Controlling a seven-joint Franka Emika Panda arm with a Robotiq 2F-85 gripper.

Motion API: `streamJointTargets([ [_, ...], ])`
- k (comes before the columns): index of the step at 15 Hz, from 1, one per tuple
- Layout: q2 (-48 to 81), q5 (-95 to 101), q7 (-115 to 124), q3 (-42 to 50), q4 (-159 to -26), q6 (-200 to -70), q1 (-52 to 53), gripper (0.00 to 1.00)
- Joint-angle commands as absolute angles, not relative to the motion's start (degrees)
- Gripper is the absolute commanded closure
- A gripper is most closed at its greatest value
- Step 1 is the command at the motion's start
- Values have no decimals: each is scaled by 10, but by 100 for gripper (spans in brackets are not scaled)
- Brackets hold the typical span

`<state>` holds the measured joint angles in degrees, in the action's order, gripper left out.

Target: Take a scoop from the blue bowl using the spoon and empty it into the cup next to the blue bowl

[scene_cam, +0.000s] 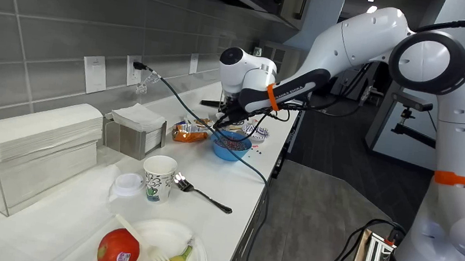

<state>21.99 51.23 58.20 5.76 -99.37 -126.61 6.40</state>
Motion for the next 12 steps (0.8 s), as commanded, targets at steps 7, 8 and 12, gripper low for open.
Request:
streamJointTargets([
  [7, 261, 524, 533, 53, -937, -1223, 73, 97],
  [8, 263, 524, 530, 53, -935, -1220, 74, 97],
  [12, 269, 526, 509, 53, -927, -1208, 77, 97],
])
